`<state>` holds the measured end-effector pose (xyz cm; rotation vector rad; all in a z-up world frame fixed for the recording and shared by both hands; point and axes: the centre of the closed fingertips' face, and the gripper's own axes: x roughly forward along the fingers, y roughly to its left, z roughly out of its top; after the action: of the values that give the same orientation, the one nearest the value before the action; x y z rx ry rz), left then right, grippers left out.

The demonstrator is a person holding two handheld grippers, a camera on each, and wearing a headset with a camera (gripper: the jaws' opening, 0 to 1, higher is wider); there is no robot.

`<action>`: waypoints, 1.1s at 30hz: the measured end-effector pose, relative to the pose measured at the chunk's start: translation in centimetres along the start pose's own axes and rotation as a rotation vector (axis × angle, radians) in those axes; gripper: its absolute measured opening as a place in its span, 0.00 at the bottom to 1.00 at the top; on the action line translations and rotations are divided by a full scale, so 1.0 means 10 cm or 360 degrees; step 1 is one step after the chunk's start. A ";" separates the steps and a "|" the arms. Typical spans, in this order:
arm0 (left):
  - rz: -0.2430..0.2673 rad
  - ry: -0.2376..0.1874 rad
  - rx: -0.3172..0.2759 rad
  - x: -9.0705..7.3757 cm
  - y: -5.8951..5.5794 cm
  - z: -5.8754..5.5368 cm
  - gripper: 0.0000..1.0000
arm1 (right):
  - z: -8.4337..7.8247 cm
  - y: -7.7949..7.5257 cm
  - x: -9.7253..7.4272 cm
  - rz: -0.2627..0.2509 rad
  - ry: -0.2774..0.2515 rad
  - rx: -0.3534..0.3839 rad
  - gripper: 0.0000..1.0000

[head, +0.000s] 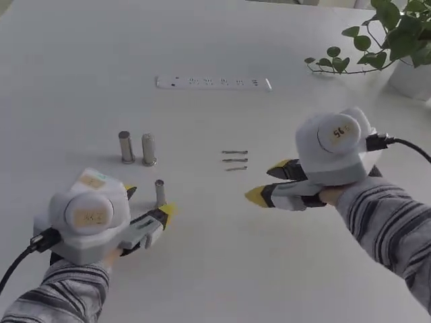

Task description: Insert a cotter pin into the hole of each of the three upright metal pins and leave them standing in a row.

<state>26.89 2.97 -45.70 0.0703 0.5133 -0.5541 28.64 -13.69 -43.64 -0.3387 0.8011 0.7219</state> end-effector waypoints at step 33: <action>0.0042 0.0063 0.0021 -0.42 0.04 -0.04 0.77 | -0.09 -0.28 0.64 0.0289 0.0467 -0.0634 0.15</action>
<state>23.84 5.41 -44.03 0.1005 0.5464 -0.5314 33.16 -13.31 -49.02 -0.7506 0.9720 1.0199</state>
